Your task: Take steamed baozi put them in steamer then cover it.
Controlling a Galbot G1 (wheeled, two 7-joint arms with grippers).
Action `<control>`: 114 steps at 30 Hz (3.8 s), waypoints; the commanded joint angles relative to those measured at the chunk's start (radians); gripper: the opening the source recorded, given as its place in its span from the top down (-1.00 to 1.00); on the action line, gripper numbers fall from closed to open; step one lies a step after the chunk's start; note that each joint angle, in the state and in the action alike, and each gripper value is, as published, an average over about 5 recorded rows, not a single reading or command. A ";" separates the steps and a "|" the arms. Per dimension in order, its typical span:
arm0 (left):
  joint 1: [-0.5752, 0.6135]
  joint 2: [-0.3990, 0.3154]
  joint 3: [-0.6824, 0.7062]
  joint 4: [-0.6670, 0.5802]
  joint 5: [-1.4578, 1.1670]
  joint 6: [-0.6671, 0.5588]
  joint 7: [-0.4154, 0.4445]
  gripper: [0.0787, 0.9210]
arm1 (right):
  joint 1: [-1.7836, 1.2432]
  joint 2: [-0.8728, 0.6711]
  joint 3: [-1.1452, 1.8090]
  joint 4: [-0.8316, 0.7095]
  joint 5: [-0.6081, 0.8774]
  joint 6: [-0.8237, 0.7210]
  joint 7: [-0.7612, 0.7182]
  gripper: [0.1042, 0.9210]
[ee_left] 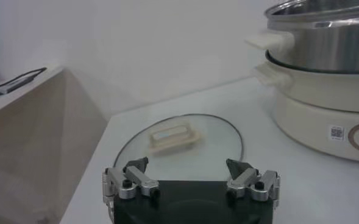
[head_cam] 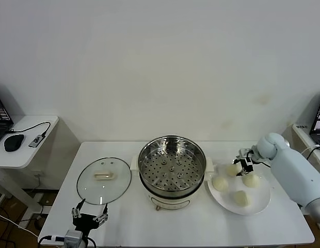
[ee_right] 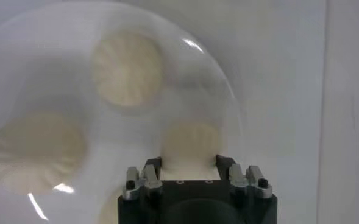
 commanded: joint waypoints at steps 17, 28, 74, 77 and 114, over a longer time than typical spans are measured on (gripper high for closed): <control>0.008 0.006 -0.012 -0.040 -0.008 -0.001 -0.007 -0.77 | 0.627 0.075 -0.542 0.040 0.466 -0.058 -0.136 -0.14; 0.013 -0.002 -0.013 -0.043 -0.008 -0.010 -0.013 -0.77 | 0.773 0.313 -0.615 -0.190 0.533 0.444 -0.244 -0.14; 0.061 -0.021 -0.017 -0.016 0.005 -0.024 -0.034 -0.77 | 0.472 0.518 -0.537 -0.187 0.039 0.813 -0.115 0.01; 0.061 -0.021 -0.016 -0.013 0.006 -0.024 -0.035 -0.77 | 0.466 0.529 -0.525 -0.207 0.010 0.813 -0.099 0.00; 0.046 -0.005 -0.013 -0.077 -0.011 0.013 0.000 -0.77 | 0.821 -0.012 -0.750 0.330 0.634 -0.326 -0.169 -0.76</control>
